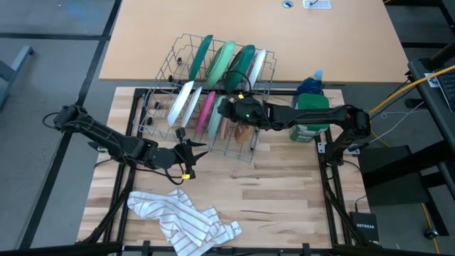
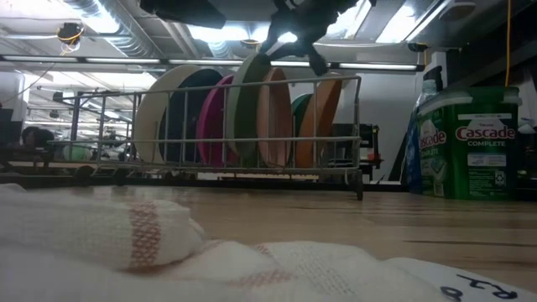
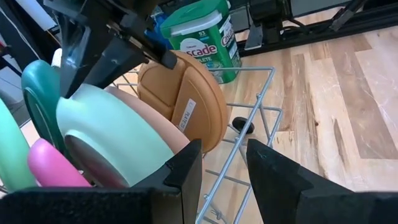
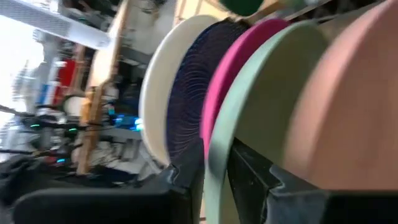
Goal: Sort dishes
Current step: Put the light green plate in the dish rack, then return to Home Position
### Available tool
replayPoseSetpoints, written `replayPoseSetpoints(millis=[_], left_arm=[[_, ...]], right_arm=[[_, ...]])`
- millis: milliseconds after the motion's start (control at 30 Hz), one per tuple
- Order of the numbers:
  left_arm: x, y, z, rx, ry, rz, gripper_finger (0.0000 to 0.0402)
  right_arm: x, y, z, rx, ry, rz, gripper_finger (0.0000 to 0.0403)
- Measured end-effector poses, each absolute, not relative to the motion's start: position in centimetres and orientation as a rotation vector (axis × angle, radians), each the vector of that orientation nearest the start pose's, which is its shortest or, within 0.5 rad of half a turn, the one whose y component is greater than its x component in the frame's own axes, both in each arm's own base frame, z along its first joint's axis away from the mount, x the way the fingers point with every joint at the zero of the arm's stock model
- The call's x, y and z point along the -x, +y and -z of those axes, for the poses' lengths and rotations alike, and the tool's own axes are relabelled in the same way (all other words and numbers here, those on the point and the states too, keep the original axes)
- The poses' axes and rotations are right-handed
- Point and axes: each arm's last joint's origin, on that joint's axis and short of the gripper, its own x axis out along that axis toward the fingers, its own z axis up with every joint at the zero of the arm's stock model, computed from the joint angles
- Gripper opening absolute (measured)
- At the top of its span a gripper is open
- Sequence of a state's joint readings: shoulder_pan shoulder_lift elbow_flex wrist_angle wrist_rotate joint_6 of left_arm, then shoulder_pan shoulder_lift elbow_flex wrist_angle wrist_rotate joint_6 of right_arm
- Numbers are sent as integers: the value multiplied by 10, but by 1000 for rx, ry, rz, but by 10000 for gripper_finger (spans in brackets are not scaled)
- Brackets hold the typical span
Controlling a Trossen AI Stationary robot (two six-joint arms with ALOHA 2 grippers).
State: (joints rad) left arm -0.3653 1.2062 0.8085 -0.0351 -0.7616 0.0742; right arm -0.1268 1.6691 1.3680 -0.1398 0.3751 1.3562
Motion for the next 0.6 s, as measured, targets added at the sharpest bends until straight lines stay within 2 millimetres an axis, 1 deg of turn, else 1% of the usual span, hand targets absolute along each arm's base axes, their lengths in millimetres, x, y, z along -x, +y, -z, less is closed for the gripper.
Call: replayPoseSetpoints(millis=[133, 367, 600], left_arm=[[-246, -73, -274, -304, 380, -377, 118], [-248, -64, -273, -296, 397, -409, 118], [-243, -66, -270, -312, 434, -399, 118]], right_arm=[[-377, -59, -311, -1228, 49, 757, 72], [-380, -59, -307, -1237, 72, 742, 72], [-372, -58, -324, -1190, 39, 698, 72]])
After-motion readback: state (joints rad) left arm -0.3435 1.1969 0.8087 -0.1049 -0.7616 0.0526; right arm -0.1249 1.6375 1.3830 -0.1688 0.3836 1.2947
